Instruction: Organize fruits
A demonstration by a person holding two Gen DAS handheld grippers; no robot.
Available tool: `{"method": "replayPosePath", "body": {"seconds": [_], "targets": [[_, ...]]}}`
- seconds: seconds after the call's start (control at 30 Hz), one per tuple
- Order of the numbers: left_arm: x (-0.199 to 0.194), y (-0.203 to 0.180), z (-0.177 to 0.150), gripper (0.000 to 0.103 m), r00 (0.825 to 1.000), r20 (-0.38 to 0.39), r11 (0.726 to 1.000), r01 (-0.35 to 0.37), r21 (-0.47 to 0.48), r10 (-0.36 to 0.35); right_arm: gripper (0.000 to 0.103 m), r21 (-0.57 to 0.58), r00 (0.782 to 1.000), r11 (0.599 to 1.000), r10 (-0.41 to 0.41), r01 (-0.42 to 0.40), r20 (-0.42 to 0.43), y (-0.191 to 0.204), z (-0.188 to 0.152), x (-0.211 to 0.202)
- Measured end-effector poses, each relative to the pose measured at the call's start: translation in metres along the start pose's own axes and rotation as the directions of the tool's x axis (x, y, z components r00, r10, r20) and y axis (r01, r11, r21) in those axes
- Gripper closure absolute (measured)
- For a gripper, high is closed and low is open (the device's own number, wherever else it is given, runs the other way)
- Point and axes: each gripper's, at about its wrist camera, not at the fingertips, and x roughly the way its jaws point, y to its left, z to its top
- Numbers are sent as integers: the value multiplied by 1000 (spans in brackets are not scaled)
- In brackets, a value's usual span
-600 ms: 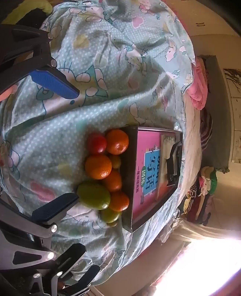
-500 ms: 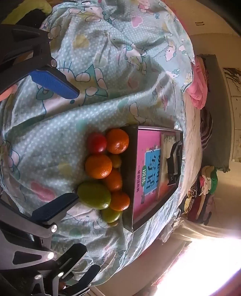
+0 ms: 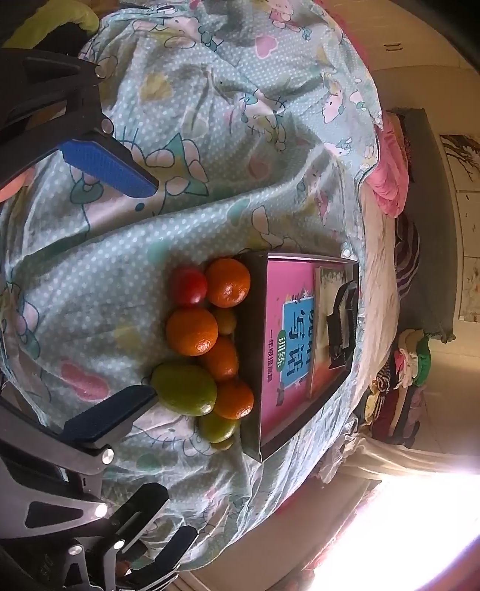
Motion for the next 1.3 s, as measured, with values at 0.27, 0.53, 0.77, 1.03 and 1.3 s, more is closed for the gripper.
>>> {"method": "replayPosePath", "body": {"seconds": [0.27, 0.53, 0.77, 1.03, 1.3], "targets": [[-2, -1, 1, 1, 1000, -1, 1000, 3, 7, -3, 2, -7, 1000, 1000, 5, -5, -3, 1, 0, 0], [-3, -2, 1, 1, 1000, 4, 1000, 1, 8, -1, 2, -13, 1000, 1000, -2, 2, -1, 0, 0, 0], [-3, -2, 2, 1, 1000, 4, 1000, 1, 8, -1, 2, -4, 1000, 1000, 0, 0, -9, -1, 0, 0], [-5, -1, 3, 1, 1000, 9, 1000, -4, 6, 4, 2, -1, 1000, 1000, 2, -2, -10, -1, 0, 0], [-6, 0, 3, 1, 1000, 12, 1000, -1, 10, 1, 2, -4, 1000, 1000, 1, -1, -6, -1, 0, -1]]}}
